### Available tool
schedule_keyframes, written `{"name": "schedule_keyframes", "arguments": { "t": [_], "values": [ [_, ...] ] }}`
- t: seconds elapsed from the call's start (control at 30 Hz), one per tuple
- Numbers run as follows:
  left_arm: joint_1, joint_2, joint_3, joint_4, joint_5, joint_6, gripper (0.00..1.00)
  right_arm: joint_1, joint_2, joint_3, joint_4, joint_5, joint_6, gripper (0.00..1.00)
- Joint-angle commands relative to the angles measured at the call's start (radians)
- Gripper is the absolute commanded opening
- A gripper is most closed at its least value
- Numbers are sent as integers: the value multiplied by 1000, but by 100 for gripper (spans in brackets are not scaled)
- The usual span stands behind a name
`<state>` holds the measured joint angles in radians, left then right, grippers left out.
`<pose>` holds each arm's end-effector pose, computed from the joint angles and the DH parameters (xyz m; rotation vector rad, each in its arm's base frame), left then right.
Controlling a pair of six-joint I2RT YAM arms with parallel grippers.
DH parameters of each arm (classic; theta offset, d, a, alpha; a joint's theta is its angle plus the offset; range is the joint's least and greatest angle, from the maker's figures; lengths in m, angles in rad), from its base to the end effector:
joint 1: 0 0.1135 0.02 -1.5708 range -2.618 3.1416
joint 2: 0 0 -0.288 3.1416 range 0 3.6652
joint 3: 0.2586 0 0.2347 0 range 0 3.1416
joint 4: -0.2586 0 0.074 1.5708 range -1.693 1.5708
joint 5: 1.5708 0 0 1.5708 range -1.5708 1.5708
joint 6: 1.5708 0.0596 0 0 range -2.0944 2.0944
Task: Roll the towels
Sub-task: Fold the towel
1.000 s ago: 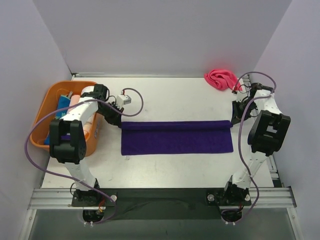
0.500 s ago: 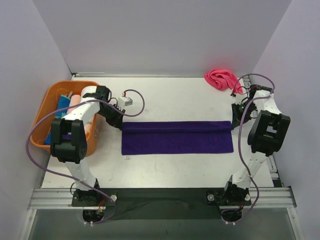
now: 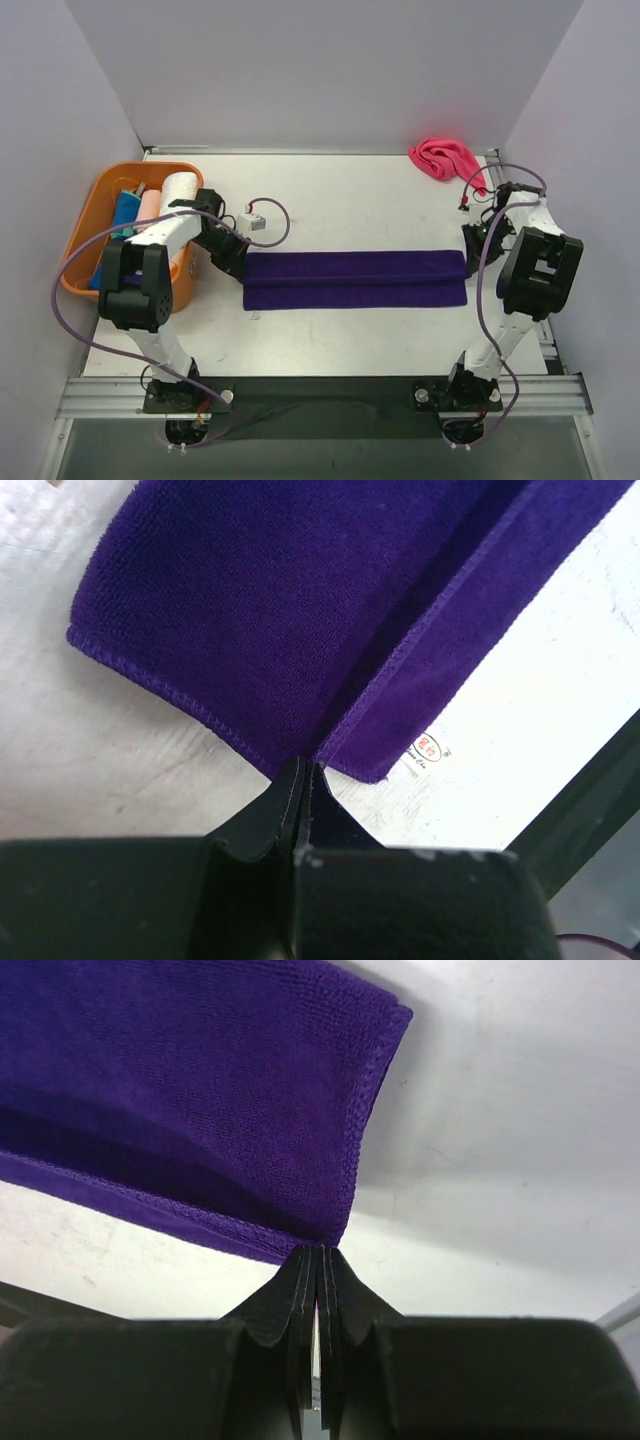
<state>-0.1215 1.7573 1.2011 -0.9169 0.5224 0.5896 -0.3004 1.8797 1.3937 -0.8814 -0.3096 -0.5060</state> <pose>0.3042 -0.0671 0.2026 1.0245 2.6522 -0.7070 0.3518 -0.0900 0.2069 -0.3340 2.8006 0.2918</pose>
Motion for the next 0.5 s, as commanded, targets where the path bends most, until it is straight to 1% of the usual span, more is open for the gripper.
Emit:
{"name": "schedule_keyframes", "arguments": {
  "t": [0.0,0.13,0.23,0.37,0.47],
  "values": [
    [-7,37,5,18,-19,-40,0,-3,39,-16,-4,61,-3,0],
    [-7,76,11,27,-32,-63,0,-3,64,-15,2,72,3,0],
    [-7,74,28,24,-35,-66,0,1,58,-5,-2,79,6,0],
    [-7,36,54,-19,-22,-63,0,0,12,11,-30,89,-12,0],
    [-7,-10,45,-65,-10,-53,0,-9,-39,7,-48,96,-31,0]
  ]
}}
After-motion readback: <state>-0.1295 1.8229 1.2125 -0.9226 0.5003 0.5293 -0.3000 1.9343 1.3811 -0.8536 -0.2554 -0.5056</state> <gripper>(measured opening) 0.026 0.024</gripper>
